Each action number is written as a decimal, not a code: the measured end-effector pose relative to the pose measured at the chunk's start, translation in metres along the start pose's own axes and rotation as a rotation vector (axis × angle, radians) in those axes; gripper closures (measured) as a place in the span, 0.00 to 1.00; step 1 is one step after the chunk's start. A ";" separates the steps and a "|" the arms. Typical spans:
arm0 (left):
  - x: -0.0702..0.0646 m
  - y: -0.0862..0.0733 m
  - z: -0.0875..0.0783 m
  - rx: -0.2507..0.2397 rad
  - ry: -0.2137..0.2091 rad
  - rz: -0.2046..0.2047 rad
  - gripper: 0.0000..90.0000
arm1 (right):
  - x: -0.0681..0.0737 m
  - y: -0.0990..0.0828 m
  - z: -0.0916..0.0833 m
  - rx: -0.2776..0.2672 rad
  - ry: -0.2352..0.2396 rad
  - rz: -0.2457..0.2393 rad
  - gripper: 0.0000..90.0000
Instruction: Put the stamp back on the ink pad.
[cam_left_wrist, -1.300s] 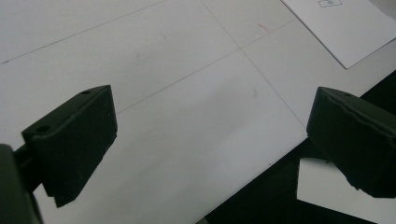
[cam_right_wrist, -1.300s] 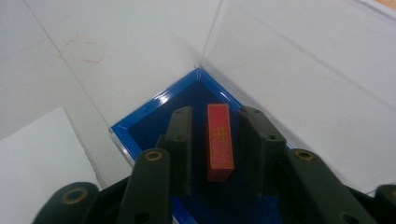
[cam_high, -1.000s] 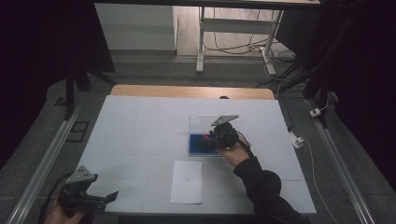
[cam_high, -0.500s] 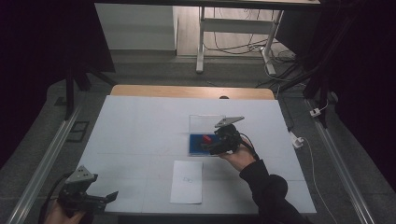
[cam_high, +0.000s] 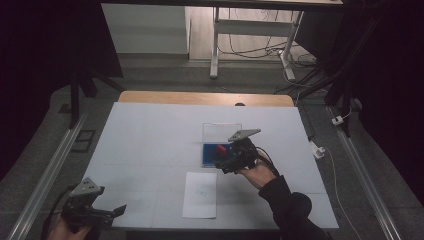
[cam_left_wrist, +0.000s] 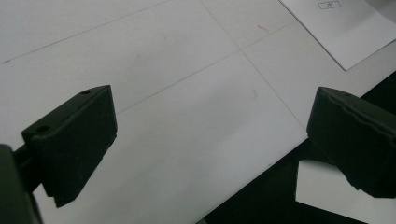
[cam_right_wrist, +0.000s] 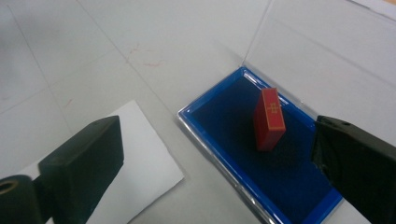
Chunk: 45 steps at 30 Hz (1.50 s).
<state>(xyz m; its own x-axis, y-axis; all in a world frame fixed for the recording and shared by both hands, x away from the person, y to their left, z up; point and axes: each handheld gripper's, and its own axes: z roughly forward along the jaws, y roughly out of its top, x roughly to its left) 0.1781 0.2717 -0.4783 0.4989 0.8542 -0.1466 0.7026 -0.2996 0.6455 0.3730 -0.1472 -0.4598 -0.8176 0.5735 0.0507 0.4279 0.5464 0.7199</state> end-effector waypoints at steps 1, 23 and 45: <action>0.000 0.000 0.000 0.000 0.000 0.000 0.02 | 0.001 -0.001 -0.001 -0.003 -0.001 -0.001 0.02; 0.000 0.000 0.000 -0.001 -0.002 -0.005 0.02 | 0.021 -0.028 -0.046 -0.047 -0.034 0.008 0.00; 0.000 0.000 0.000 0.000 0.000 -0.006 0.02 | 0.028 -0.067 -0.100 -0.105 -0.110 0.077 0.00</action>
<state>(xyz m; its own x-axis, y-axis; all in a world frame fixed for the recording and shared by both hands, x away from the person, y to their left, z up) 0.1782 0.2719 -0.4782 0.4945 0.8561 -0.1500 0.7055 -0.2946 0.6445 0.2829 -0.2294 -0.4372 -0.7345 0.6776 0.0363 0.4403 0.4351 0.7854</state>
